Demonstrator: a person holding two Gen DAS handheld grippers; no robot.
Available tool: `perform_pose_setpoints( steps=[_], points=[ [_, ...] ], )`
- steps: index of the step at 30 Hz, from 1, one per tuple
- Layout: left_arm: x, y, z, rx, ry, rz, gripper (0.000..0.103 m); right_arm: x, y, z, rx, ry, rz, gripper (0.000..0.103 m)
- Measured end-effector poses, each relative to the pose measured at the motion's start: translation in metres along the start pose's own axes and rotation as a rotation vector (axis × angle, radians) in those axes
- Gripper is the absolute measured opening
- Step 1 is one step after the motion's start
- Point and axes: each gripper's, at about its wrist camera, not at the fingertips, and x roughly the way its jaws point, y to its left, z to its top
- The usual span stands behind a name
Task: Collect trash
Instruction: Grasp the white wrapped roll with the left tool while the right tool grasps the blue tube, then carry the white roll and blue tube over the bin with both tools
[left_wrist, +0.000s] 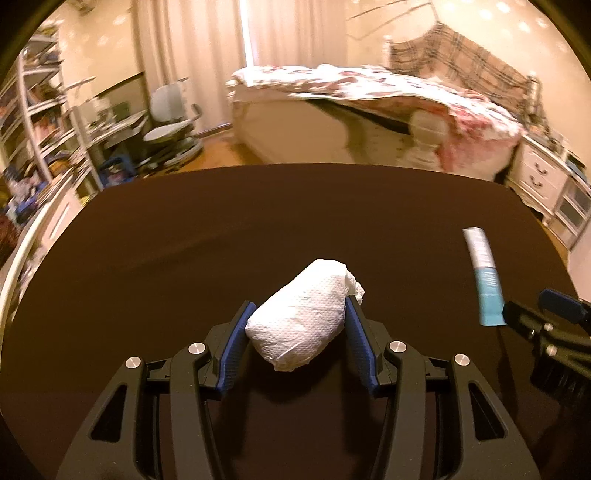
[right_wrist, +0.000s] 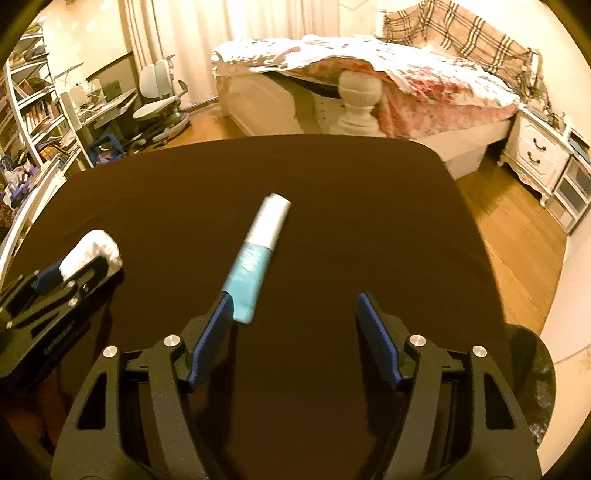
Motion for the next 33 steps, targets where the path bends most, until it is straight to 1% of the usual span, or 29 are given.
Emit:
perform_pose_setpoints(
  steps=[5,8,10,11,12,14,16,21,26,33],
  points=[
    [0.005,0.017,0.001,-0.032,0.012,0.013,0.051,0.017,0.019,0.016,-0.024,0.001,-0.012,0.062],
    [0.007,0.021,0.002,-0.041,0.012,0.011,0.051,0.025,0.025,0.020,-0.030,0.011,-0.026,0.056],
    [0.008,0.022,0.002,-0.047,0.015,0.005,0.051,0.026,0.028,0.022,-0.044,0.006,-0.048,0.048],
    [0.008,0.022,0.002,-0.048,0.015,0.004,0.051,0.027,0.028,0.022,-0.047,0.005,-0.054,0.041],
    [0.009,0.022,0.003,-0.048,0.015,0.004,0.051,0.026,0.028,0.022,-0.049,0.004,-0.056,0.038],
    [0.009,0.022,0.003,-0.048,0.014,0.004,0.051,0.025,0.027,0.020,-0.053,0.000,-0.058,0.028],
    [0.008,0.022,0.003,-0.051,0.016,0.000,0.051,0.024,0.024,0.018,-0.055,-0.003,-0.055,0.021],
    [0.004,0.020,0.000,-0.051,0.018,-0.008,0.051,0.015,0.020,0.008,-0.050,-0.002,-0.039,0.019],
    [-0.006,0.016,-0.010,-0.054,0.019,-0.020,0.051,0.001,0.017,-0.007,-0.044,-0.001,-0.021,0.019],
    [-0.021,0.004,-0.027,-0.045,0.017,-0.033,0.051,-0.023,0.012,-0.036,-0.040,0.001,0.004,0.019]
  ],
)
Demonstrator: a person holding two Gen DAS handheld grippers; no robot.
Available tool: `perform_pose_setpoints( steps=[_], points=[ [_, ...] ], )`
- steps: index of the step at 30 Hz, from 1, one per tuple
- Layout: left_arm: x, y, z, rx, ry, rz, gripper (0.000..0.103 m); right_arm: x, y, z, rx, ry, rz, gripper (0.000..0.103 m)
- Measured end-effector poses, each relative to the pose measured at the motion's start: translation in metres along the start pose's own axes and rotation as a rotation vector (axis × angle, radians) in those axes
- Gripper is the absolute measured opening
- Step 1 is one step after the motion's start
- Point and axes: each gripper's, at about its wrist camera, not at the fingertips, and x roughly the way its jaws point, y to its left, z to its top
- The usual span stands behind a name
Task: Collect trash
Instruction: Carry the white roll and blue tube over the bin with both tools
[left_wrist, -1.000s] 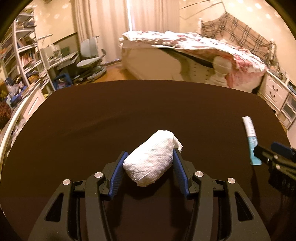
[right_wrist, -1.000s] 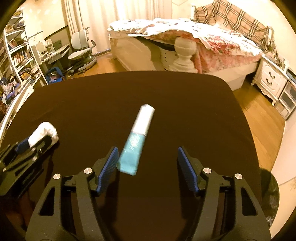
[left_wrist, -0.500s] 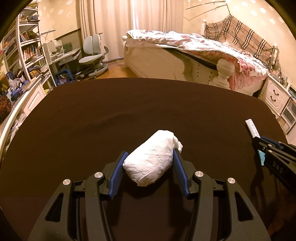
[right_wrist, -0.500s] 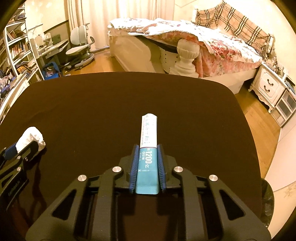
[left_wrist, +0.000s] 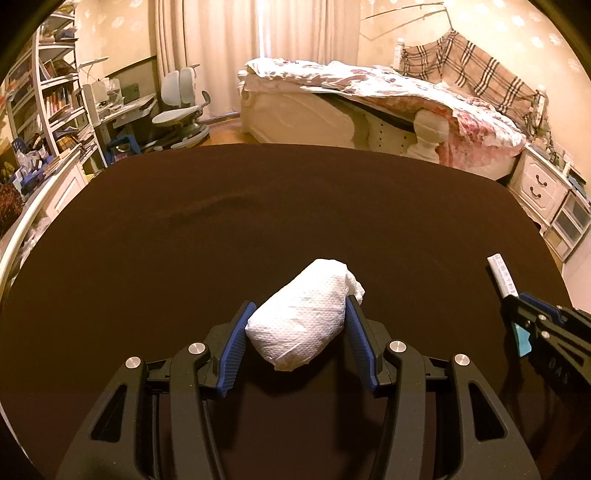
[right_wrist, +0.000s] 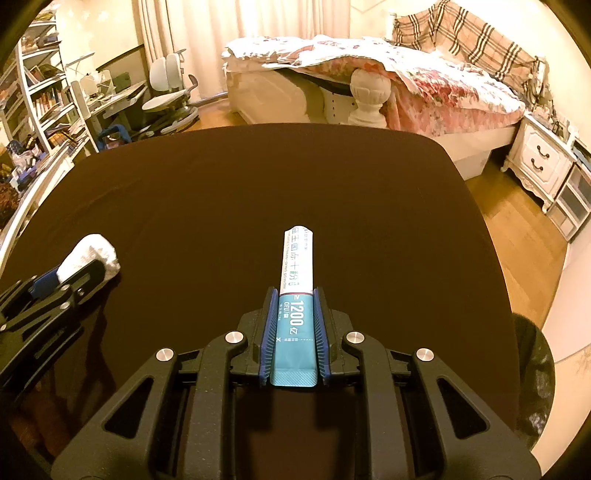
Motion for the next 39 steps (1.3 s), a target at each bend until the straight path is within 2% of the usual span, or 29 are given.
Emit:
perform_pose_setpoints(
  steps=[11,29,39],
  points=[
    [-0.025,-0.026,-0.027,0.025,-0.004,-0.043,0.051,-0.040,-0.013,-0.041,0.010,-0.018,0.012,0.019],
    [-0.052,-0.057,-0.054,0.059,-0.023,-0.078,0.051,-0.087,-0.034,-0.082,0.036,-0.069,0.012,0.019],
    [-0.065,-0.085,-0.066,0.102,-0.048,-0.111,0.051,-0.110,-0.056,-0.099,0.070,-0.100,-0.017,0.019]
  ],
)
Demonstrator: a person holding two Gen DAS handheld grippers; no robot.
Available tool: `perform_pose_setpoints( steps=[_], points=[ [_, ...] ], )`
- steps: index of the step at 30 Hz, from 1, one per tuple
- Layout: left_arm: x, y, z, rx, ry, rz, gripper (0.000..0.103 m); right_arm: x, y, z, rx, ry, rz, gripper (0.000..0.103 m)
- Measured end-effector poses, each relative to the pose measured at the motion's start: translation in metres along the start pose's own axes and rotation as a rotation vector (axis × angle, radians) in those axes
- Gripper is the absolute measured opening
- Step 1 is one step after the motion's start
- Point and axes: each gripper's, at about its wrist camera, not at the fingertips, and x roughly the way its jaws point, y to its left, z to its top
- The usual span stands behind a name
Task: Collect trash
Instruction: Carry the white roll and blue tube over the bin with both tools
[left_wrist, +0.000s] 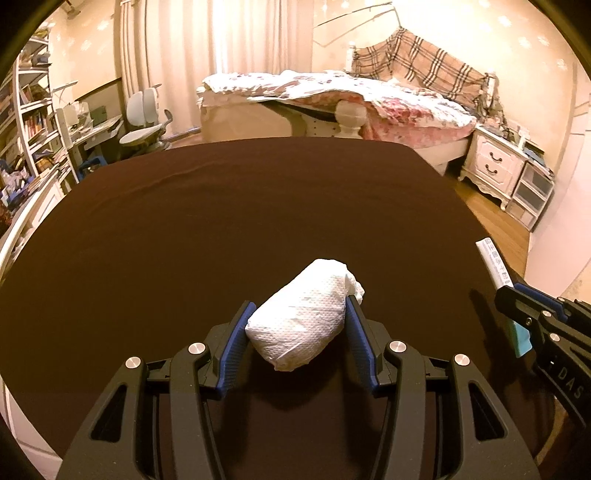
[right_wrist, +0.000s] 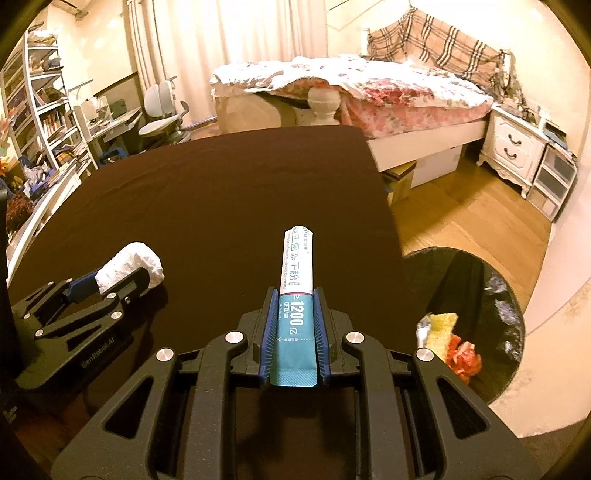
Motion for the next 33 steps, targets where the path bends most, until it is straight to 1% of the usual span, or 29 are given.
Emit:
perform_pose_setpoints(
  steps=[7,13,24,33],
  points=[
    [-0.006,-0.032,0.004,0.043,-0.026,-0.054,0.051,-0.016,-0.026,-0.004,0.043,-0.034,-0.038,0.019],
    [-0.003,-0.062,0.009,0.088,-0.035,-0.097,0.051,-0.023,-0.058,-0.008,0.100,-0.055,-0.089,0.019],
    [0.002,-0.124,0.019,0.183,-0.058,-0.183,0.051,-0.031,-0.122,-0.021,0.216,-0.064,-0.186,0.019],
    [0.011,-0.163,0.024,0.233,-0.055,-0.224,0.051,-0.031,-0.152,-0.027,0.262,-0.068,-0.237,0.019]
  ],
)
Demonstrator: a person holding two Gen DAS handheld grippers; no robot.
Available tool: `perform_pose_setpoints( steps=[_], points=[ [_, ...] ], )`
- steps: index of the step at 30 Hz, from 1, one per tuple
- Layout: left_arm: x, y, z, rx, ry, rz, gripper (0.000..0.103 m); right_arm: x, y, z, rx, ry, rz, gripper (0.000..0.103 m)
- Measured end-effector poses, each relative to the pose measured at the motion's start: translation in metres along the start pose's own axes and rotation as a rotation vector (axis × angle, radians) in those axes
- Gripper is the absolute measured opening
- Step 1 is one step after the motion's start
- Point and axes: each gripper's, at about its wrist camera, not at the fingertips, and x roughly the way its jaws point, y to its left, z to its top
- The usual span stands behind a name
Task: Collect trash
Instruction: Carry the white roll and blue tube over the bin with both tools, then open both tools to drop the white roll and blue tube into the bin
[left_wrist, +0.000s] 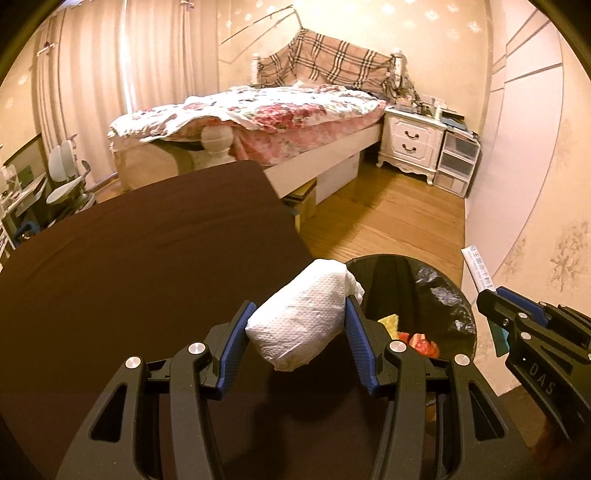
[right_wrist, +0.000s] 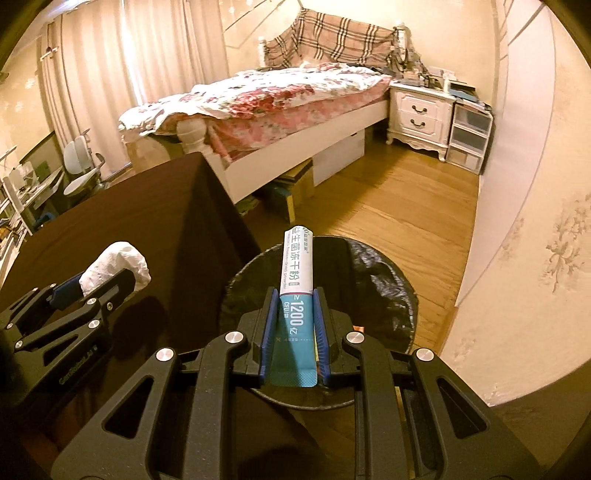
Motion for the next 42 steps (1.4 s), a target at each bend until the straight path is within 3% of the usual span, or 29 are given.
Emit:
perform_pose_setpoints(
  steps=[27,31,33,35,42],
  points=[
    [0.024,-0.041,0.018,0.071,0.023,-0.026,0.052,0.018,-0.033,0.013,0.037,0.000,-0.051,0.019],
    [0.025,-0.041,0.018,0.067,0.030,-0.025,0.059,0.019,-0.034,0.015,0.037,-0.001,-0.055,0.020],
    [0.026,-0.040,0.017,0.060,0.037,-0.023,0.065,0.019,-0.034,0.015,0.038,0.000,-0.056,0.024],
    [0.026,-0.038,0.016,0.055,0.038,-0.019,0.071,0.019,-0.035,0.016,0.044,-0.008,-0.063,0.035],
    [0.022,-0.038,0.015,0.069,0.019,0.022,0.079,0.015,-0.040,0.019,0.050,-0.026,-0.094,0.049]
  ],
)
